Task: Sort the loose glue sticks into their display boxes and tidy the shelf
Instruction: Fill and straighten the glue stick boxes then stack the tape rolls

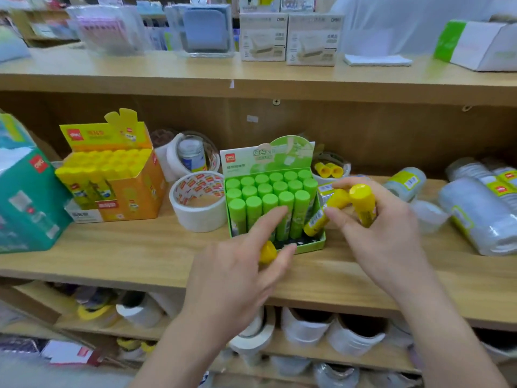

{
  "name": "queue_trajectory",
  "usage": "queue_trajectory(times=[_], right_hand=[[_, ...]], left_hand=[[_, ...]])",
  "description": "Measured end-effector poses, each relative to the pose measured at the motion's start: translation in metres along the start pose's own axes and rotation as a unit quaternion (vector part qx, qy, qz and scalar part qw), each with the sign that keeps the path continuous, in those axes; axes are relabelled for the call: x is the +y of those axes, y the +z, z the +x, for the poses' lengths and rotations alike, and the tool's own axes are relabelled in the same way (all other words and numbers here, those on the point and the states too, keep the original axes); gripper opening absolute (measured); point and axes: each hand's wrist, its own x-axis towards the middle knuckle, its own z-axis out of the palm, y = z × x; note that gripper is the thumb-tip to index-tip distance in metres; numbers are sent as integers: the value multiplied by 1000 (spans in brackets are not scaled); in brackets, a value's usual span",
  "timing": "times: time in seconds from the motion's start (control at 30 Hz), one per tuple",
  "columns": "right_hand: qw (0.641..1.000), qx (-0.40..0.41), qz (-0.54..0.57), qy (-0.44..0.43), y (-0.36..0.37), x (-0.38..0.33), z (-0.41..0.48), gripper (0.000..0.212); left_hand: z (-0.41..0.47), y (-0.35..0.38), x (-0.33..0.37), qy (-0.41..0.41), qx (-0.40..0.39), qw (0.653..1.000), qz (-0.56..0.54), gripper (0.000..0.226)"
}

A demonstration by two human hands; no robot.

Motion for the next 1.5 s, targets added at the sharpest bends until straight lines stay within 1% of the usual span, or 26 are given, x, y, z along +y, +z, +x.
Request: queue_trajectory(times=[0.07,0.13,0.17,0.23,0.3,0.37,0.43,0.47,0.53,0.6,0.67,0.7,0.73,0.8,0.87,0.9,0.97,1.03,1.07,1.13,1.2,1.27,1.33,1.4,1.5], right_hand=[[999,4,-28,-21,6,-1,0,37],[998,2,-47,-47,11,1,1,40],[996,3,-58,-63,13,1,1,39],[994,11,-70,-82,14,3,1,38],[993,18,-73,-89,13,3,2,36],[993,15,-76,-95,13,2,4,33],[994,10,-64,-90,14,2,5,30],[995,12,-55,-87,14,2,6,29],[997,27,-25,-73,15,1,3,27],[996,59,38,-49,14,-4,2,30],[991,90,98,-25,12,-11,4,32],[986,93,135,-10,12,-16,5,29],[978,85,188,9,12,-21,7,25],[945,48,320,53,16,-30,9,22],[900,-2,425,94,26,-38,10,25],[887,-22,448,106,32,-42,9,24],[889,-50,443,104,48,-52,8,20],[909,-62,403,82,65,-61,8,23],[922,-65,376,68,73,-66,7,23],[942,-67,327,39,89,-77,9,24],[952,-64,298,15,103,-88,11,24],[962,-61,266,-9,115,-98,14,21],[975,-60,209,-46,125,-105,15,18],[979,-62,180,-69,133,-111,18,17],[972,-64,213,-71,140,-119,25,16]], left_hand=[[8,6,3,25,-11,997,76,58],[13,10,1,30,3,992,119,66],[13,10,0,33,0,992,123,69],[14,9,1,38,-35,989,139,76],[11,9,3,20,-78,987,140,89],[13,4,8,-1,-112,982,151,94],[15,5,4,-4,-91,988,126,96],[15,6,0,6,-66,993,97,94],[15,10,-8,34,-16,998,50,84],[15,10,-12,26,13,999,-23,68],[15,10,-15,9,39,993,-111,52],[15,9,-16,6,51,988,-144,43],[15,6,-16,4,68,983,-173,33],[14,-2,-18,5,110,973,-204,17],[13,-12,-25,4,153,971,-182,12],[11,-18,-33,-1,175,972,-159,10],[10,-32,-57,-27,222,970,-94,10],[7,-47,-91,-68,259,964,-2,11],[5,-52,-110,-91,264,959,45,12],[-1,-60,-142,-147,244,953,107,16],[-8,-61,-160,-195,197,952,131,32],[-11,-63,-169,-206,156,956,141,42],[-9,-67,-175,-202,133,961,136,41],[-6,-73,-179,-194,128,966,117,33],[-13,-75,-176,-150,101,978,107,31]])
